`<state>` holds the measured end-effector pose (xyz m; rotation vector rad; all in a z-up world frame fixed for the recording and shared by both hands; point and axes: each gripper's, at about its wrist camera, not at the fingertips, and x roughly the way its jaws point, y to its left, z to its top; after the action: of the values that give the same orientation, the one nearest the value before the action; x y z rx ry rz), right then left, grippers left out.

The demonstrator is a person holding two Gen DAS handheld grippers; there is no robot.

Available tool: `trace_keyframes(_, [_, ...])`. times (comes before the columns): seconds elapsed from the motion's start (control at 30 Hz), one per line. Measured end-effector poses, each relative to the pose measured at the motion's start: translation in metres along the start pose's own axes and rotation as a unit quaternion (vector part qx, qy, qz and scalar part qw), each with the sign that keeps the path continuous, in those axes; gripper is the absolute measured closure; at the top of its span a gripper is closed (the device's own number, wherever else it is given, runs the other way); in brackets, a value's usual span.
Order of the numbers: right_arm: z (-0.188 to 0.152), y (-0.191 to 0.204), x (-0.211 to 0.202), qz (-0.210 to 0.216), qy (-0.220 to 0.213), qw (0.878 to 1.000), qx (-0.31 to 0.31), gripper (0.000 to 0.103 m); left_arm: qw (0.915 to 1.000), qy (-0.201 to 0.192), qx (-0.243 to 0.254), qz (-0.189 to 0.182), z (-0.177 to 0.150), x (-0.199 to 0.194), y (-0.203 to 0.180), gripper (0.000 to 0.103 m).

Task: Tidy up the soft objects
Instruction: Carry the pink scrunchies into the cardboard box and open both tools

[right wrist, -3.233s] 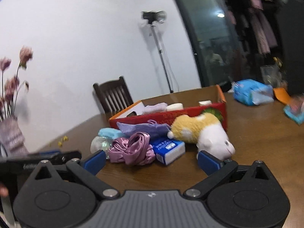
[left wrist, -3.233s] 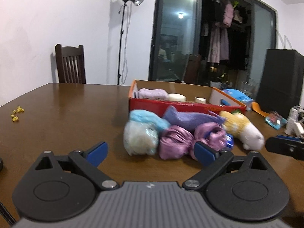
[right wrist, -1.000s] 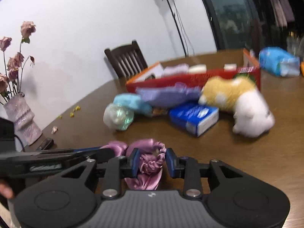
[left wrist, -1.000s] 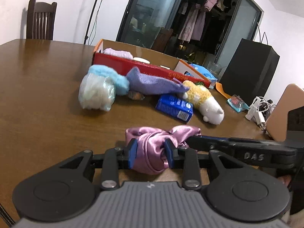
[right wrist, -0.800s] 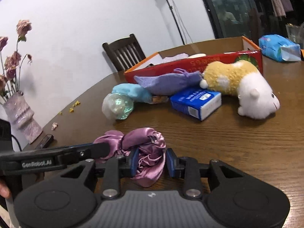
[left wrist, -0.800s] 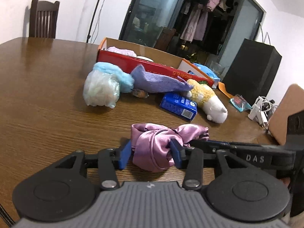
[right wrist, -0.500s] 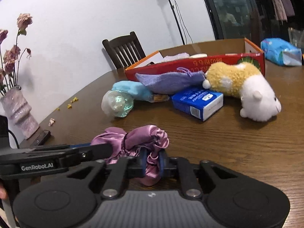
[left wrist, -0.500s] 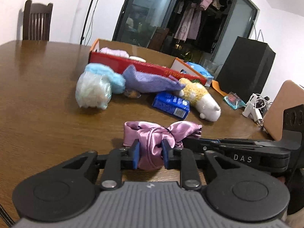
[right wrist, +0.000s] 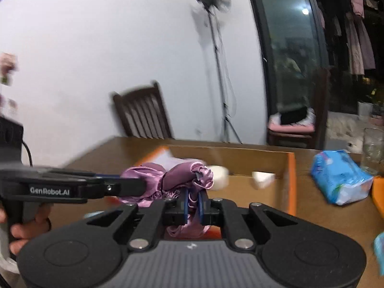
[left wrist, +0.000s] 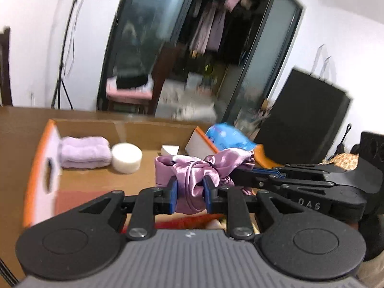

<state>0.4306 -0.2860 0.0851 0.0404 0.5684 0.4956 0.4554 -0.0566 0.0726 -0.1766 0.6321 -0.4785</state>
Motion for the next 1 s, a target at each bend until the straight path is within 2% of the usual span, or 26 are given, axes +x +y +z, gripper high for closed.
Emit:
trace_keyframes(0.13, [-0.001,-0.026,0.038,-0.050,0.057,0.997,-0.012,0.089,0.9982,0.060,-0.005,0.007,-0.002,0.058,0.000,0.081])
trace_keyframes(0.2, [-0.006,-0.030,0.040,-0.064,0.060,0.996,-0.018,0.086,0.9962,0.087,-0.008,0.003,-0.008,0.077,-0.001,0.081])
trace_keyframes(0.33, [-0.011,-0.032,0.032,-0.060,0.053,0.997,-0.022,0.058,0.9942,0.107,0.000,-0.005,-0.018,0.090,-0.003,0.078])
trace_keyframes(0.43, [-0.006,-0.035,0.014,-0.059,0.032,0.998,-0.021,0.058,0.9960,0.089,0.001,-0.008,-0.018,0.078,-0.005,0.062])
trace_keyframes(0.6, [0.007,-0.031,-0.024,-0.062,-0.003,0.998,-0.025,0.058,0.9986,0.044,0.030,0.004,-0.006,0.025,-0.025,0.062])
trace_keyframes(0.73, [0.008,-0.016,-0.063,-0.057,-0.028,0.997,-0.034,0.055,0.9970,-0.016,0.058,0.049,-0.003,-0.037,-0.039,0.056])
trace_keyframes(0.8, [0.002,-0.007,-0.084,-0.054,-0.046,0.997,-0.041,0.050,0.9923,-0.052,0.076,0.083,-0.013,-0.072,-0.045,0.053])
trace_keyframes(0.9, [-0.019,0.011,-0.113,-0.046,-0.072,0.995,-0.056,0.043,0.9825,-0.099,0.093,0.128,-0.039,-0.120,-0.054,0.038])
trace_keyframes(0.93, [-0.028,0.017,-0.122,-0.045,-0.084,0.994,-0.062,0.038,0.9786,-0.115,0.094,0.143,-0.051,-0.134,-0.056,0.032])
trace_keyframes(1.0, [-0.053,0.033,-0.141,-0.046,-0.116,0.990,-0.072,0.026,0.9680,-0.149,0.102,0.174,-0.083,-0.162,-0.062,0.028])
